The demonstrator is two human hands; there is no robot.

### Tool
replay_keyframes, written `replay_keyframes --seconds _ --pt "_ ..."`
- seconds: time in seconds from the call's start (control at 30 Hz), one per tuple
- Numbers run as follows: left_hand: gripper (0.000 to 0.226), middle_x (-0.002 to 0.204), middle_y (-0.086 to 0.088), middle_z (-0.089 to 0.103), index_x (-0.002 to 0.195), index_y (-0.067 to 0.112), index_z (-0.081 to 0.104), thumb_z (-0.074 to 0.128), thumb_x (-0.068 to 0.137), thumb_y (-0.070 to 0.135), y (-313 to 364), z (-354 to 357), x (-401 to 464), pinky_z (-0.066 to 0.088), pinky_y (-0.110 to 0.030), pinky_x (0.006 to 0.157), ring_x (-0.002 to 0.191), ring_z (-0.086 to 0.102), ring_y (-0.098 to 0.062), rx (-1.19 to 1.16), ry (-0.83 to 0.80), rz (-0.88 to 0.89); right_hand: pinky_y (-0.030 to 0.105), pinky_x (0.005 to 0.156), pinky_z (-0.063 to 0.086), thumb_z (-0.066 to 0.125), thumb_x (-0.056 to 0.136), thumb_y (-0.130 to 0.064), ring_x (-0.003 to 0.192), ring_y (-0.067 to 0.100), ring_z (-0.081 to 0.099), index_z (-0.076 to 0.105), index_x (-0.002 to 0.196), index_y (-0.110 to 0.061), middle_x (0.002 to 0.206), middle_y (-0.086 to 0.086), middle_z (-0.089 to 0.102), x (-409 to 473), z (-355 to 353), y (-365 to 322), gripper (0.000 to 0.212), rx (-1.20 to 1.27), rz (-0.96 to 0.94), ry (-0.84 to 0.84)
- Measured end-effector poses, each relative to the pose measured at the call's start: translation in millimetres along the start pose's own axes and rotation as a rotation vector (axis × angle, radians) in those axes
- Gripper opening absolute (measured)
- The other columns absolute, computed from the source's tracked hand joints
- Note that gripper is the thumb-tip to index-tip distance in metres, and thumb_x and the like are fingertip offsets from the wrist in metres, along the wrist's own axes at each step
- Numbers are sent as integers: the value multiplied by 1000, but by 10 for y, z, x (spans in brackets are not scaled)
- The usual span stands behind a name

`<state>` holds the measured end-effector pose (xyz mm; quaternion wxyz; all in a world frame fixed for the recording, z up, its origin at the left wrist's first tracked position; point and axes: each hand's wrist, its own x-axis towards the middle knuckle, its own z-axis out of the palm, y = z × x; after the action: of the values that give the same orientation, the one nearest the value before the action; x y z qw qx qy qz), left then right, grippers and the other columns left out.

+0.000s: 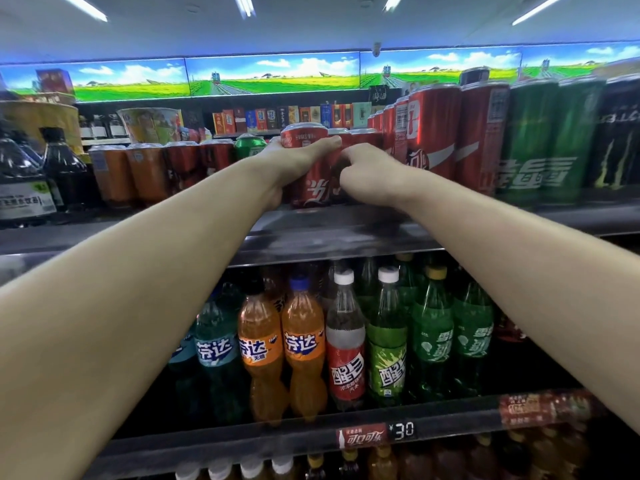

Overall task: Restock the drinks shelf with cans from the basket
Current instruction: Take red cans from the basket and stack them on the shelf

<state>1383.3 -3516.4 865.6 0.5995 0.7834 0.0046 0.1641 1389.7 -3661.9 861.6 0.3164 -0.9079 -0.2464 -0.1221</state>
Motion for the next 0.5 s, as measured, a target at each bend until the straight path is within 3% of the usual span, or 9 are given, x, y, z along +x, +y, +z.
replay_keyframes --seconds 0.07,0.2,0.3,0.4,0.5 --pt "59 104 -11 81 125 15 67 86 81 49 -14 -7 41 66 -46 81 89 80 -27 -14 -3 -4 37 95 53 39 93 -2 108 30 63 62 128 -3 116 14 67 71 -17 -36 42 24 -8 -58" --pt "63 101 -2 81 120 21 70 80 77 66 -52 -47 46 63 -32 77 91 78 -19 109 11 7 43 103 52 39 94 -4 111 31 62 59 131 -4 119 15 65 207 15 -47 42 -17 -1 -139" --pt "107 110 -1 78 128 18 66 77 49 90 -82 -98 51 57 -38 96 102 74 -21 211 32 -19 36 101 49 41 101 -8 113 27 60 62 126 -6 122 11 64 275 42 20 32 -88 -17 -180" --pt "156 119 -5 74 146 13 47 71 19 100 -105 -151 113 59 -41 96 104 74 -24 275 74 -14 29 85 45 46 102 -8 99 21 57 64 115 -12 108 5 62 337 53 96 23 -52 -30 -170" --pt "154 124 -8 70 153 13 30 73 31 96 -88 -162 122 60 -42 95 104 72 -25 303 85 13 29 73 52 42 100 -1 90 23 63 66 110 -8 101 10 68 427 60 96 27 41 -59 -110"
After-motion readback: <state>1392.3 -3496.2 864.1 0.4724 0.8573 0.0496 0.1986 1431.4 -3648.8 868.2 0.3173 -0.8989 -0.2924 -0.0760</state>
